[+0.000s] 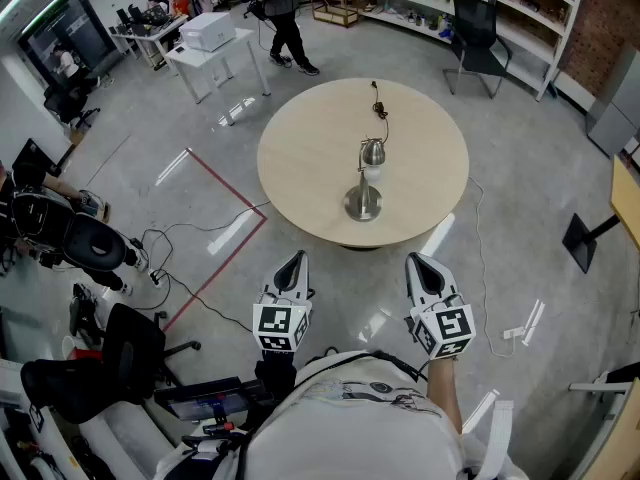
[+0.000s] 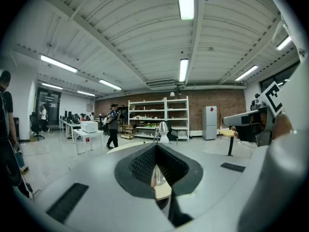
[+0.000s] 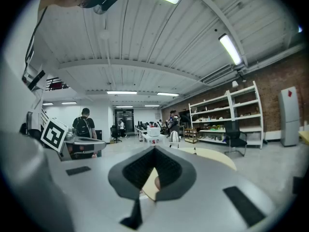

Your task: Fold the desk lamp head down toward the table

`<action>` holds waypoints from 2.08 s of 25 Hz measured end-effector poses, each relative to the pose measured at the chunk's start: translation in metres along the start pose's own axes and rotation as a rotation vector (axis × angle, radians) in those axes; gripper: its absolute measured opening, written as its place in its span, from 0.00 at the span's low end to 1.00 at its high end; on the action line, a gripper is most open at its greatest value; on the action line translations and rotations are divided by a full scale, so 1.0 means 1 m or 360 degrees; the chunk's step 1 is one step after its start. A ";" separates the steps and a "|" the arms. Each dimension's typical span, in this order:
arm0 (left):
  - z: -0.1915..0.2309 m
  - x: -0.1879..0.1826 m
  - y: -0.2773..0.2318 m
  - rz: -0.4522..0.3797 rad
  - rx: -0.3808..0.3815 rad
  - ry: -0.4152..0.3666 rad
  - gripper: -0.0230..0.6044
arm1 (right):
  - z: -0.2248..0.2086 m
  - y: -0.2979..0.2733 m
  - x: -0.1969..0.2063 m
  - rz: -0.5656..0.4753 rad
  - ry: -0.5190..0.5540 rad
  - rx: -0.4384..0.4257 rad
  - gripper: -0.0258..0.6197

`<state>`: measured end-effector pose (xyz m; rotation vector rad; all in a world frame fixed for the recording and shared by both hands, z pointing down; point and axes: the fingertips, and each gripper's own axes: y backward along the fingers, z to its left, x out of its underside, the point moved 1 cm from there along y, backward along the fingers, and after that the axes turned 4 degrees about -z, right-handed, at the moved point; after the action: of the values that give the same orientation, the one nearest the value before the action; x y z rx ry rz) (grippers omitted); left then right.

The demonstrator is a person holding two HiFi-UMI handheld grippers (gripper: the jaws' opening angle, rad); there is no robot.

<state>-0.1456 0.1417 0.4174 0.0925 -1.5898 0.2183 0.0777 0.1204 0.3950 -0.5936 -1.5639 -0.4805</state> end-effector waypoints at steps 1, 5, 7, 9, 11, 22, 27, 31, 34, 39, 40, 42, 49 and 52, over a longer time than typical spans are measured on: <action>-0.001 0.000 0.000 0.0002 0.0005 0.0000 0.04 | 0.001 0.000 0.000 0.0001 0.0001 -0.0002 0.04; -0.007 0.000 -0.003 0.0008 0.0021 -0.0005 0.04 | 0.001 -0.002 0.001 0.0009 0.0000 -0.0021 0.04; -0.010 0.000 -0.005 0.0012 0.0027 -0.0009 0.04 | 0.000 -0.003 0.002 0.0015 -0.0003 -0.0027 0.04; -0.013 0.000 -0.007 0.0018 0.0034 -0.0014 0.04 | -0.003 -0.002 0.003 0.0020 -0.0007 -0.0030 0.04; -0.016 0.000 -0.009 0.0022 0.0038 -0.0016 0.04 | -0.005 -0.002 0.002 0.0022 -0.0008 -0.0034 0.04; -0.036 0.002 -0.010 0.0038 0.0015 -0.0001 0.04 | -0.017 0.006 0.004 0.0038 -0.0061 -0.0050 0.04; -0.060 0.018 -0.014 0.0108 0.0028 0.0025 0.04 | -0.020 0.013 0.018 0.0096 -0.0101 -0.0104 0.04; -0.080 0.030 -0.018 0.0157 0.0025 0.0040 0.04 | -0.028 0.021 0.033 0.0157 -0.0144 -0.0154 0.04; -0.093 0.039 -0.019 0.0197 0.0019 0.0042 0.04 | -0.034 0.025 0.040 0.0182 -0.0168 -0.0174 0.04; -0.097 0.056 -0.025 0.0279 0.0021 0.0048 0.04 | -0.054 0.020 0.051 0.0212 -0.0235 -0.0135 0.04; -0.094 0.056 -0.027 0.0281 0.0020 0.0047 0.04 | -0.057 0.016 0.052 0.0214 -0.0240 -0.0124 0.04; -0.084 0.057 -0.034 0.0275 0.0020 0.0050 0.04 | -0.060 0.006 0.053 0.0210 -0.0237 -0.0105 0.04; -0.051 0.049 -0.092 0.0210 0.0118 0.0043 0.04 | -0.068 -0.049 0.043 0.0190 -0.0192 -0.0048 0.04; -0.032 0.037 -0.119 0.0187 0.0170 0.0024 0.04 | -0.072 -0.082 0.028 0.0161 -0.0183 -0.0021 0.04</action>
<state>-0.0919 0.0346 0.4645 0.0801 -1.5699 0.3950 0.0809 0.0137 0.4328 -0.7174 -1.6319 -0.3863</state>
